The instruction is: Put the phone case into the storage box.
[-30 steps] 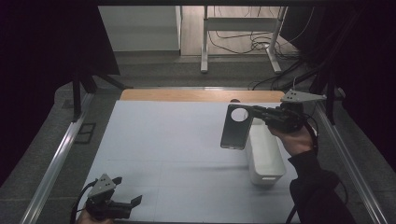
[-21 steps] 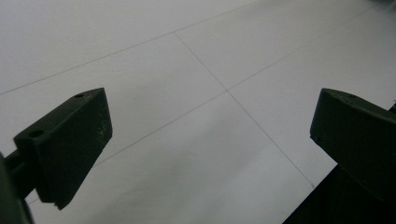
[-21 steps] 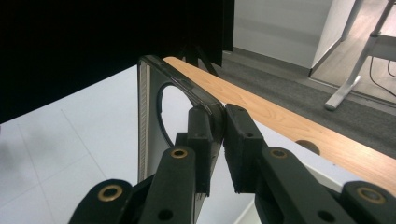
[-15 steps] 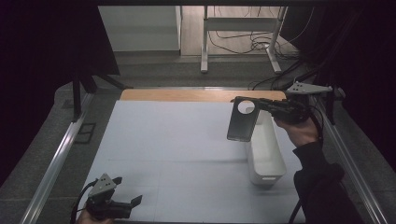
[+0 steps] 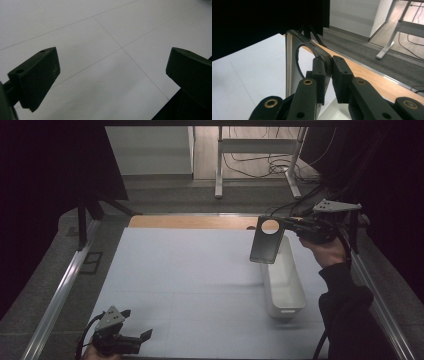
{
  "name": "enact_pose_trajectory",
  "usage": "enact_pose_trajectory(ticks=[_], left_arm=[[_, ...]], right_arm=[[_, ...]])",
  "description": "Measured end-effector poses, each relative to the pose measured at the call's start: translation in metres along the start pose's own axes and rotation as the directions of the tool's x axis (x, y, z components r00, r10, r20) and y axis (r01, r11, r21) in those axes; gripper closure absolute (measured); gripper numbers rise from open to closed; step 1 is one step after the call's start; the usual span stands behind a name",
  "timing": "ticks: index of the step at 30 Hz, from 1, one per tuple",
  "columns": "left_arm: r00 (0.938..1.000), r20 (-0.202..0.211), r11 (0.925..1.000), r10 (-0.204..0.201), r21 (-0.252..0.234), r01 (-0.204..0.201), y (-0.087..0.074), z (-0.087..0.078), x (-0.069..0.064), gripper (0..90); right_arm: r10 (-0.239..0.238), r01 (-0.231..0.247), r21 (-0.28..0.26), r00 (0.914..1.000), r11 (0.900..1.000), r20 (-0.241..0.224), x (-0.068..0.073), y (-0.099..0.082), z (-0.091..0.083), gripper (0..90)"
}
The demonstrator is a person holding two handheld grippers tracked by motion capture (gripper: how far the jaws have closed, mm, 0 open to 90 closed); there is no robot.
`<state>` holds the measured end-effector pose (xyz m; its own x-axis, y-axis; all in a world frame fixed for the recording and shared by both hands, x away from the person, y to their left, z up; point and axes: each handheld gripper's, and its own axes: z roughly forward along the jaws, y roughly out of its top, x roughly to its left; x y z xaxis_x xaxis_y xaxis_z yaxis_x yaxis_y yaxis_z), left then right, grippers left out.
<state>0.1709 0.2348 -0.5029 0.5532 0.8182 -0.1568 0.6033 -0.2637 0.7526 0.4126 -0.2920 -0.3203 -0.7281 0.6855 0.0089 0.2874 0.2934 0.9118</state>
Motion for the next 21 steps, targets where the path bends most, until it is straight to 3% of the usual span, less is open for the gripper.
enact_pose_trajectory(ticks=[21], left_arm=[[1.0,-0.002,1.0,0.0,0.0,0.0,0.0,0.0,0.0,0.3]], right_arm=[[-0.031,0.031,0.004,0.9973,0.9995,0.067,-0.038,0.006,0.001,80.4]])
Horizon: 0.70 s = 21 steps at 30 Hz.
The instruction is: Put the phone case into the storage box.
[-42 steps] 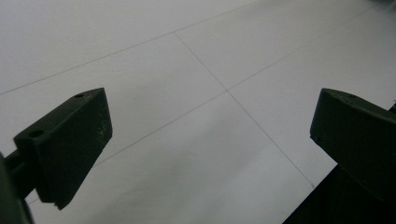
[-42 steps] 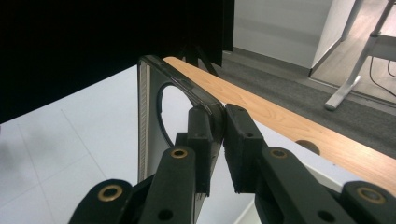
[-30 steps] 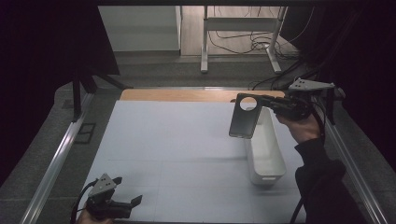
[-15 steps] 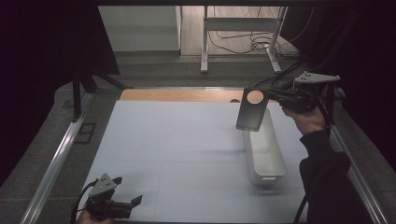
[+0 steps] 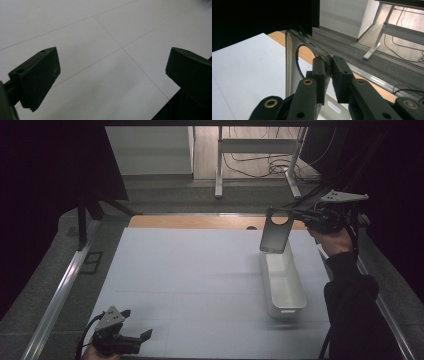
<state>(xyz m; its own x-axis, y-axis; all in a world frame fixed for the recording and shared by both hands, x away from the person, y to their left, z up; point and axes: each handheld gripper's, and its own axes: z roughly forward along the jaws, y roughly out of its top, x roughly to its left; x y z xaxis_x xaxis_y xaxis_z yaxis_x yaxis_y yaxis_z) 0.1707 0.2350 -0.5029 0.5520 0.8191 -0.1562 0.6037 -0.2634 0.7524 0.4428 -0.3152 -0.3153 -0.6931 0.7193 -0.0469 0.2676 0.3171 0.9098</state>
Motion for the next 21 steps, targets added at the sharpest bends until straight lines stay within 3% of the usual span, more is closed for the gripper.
enact_pose_trajectory(ticks=[21], left_arm=[[1.0,-0.002,1.0,-0.002,0.003,0.002,0.0,0.0,0.0,0.7]], right_arm=[[-0.014,0.013,0.027,0.9985,0.9995,0.054,-0.024,-0.001,0.008,80.4]])
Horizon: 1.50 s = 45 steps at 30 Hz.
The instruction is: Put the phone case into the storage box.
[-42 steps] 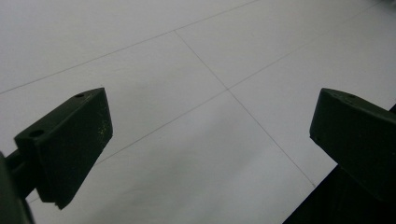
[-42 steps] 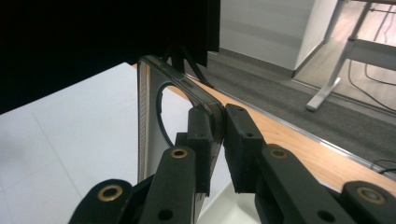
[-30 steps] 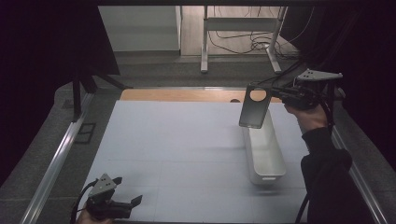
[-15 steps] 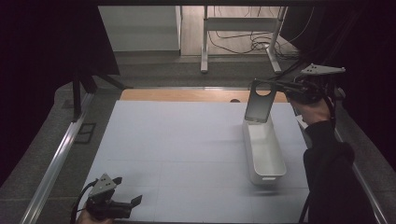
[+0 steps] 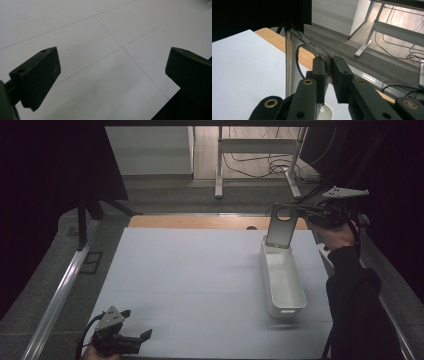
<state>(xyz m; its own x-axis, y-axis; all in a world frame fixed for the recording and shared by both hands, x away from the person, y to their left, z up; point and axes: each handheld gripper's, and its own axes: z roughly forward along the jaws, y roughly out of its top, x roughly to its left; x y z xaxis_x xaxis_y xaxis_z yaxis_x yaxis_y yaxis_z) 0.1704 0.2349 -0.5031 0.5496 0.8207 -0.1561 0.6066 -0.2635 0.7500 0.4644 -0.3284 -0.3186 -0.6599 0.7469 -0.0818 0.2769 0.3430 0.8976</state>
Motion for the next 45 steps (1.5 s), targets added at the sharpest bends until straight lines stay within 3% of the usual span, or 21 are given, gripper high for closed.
enact_pose_trajectory(ticks=[24,28,45], left_arm=[[0.9999,-0.004,1.0,-0.009,0.004,0.009,0.0,0.0,0.0,0.8],[0.9999,-0.006,0.9999,-0.011,0.004,0.011,0.0,0.0,0.0,0.8],[0.9997,-0.015,0.9998,-0.019,0.011,0.019,0.0,0.0,0.001,1.0]], right_arm=[[-0.022,0.023,0.018,0.9997,0.9996,-0.007,-0.011,-0.03,0.028,80.4],[-0.029,0.029,0.011,0.9993,0.9995,-0.025,-0.011,-0.035,0.032,80.4],[-0.057,0.057,0.009,0.9983,0.9983,-0.015,-0.014,-0.059,0.049,80.4]])
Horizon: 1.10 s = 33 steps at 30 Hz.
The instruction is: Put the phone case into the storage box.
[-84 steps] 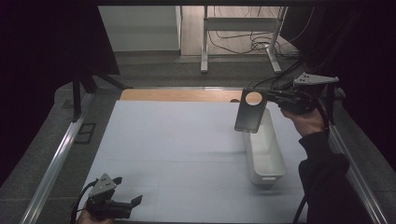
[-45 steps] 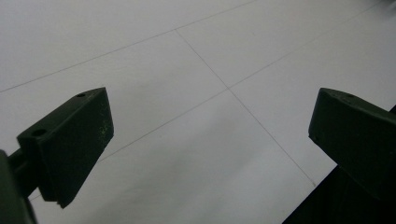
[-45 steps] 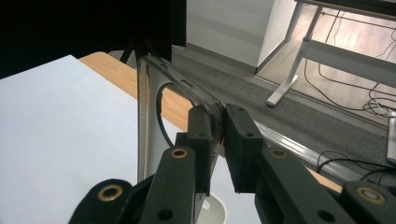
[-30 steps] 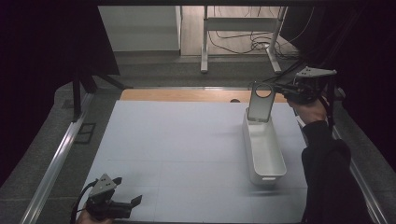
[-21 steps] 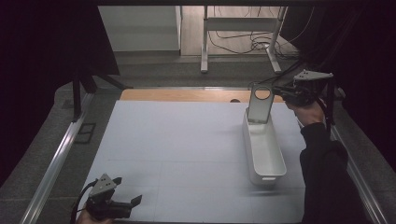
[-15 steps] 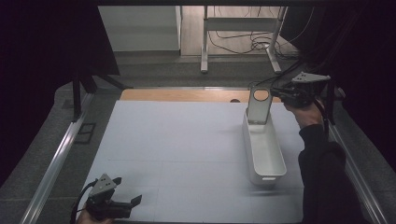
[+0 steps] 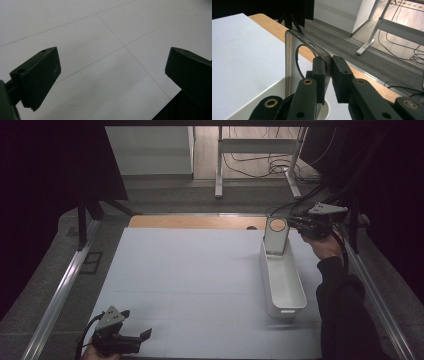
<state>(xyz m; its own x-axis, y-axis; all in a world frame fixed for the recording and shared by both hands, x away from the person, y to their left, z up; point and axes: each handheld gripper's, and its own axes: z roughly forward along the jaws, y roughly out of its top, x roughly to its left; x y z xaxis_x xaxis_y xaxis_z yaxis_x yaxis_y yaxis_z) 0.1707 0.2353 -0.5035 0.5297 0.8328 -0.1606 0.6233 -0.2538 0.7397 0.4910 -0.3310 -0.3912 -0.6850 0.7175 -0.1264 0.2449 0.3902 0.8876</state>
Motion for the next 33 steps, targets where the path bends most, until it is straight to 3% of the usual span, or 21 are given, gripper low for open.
enact_pose_trajectory(ticks=[22,33], left_arm=[[1.0,-0.002,1.0,-0.004,0.007,0.004,0.0,0.001,0.0,1.0],[1.0,-0.002,1.0,-0.003,0.008,0.003,0.0,0.001,0.0,1.0]], right_arm=[[-0.001,0.001,-0.024,1.0,0.9997,-0.009,-0.003,-0.017,0.01,80.4],[0.026,-0.025,-0.024,0.9991,0.9994,0.033,-0.003,-0.019,0.013,78.7]])
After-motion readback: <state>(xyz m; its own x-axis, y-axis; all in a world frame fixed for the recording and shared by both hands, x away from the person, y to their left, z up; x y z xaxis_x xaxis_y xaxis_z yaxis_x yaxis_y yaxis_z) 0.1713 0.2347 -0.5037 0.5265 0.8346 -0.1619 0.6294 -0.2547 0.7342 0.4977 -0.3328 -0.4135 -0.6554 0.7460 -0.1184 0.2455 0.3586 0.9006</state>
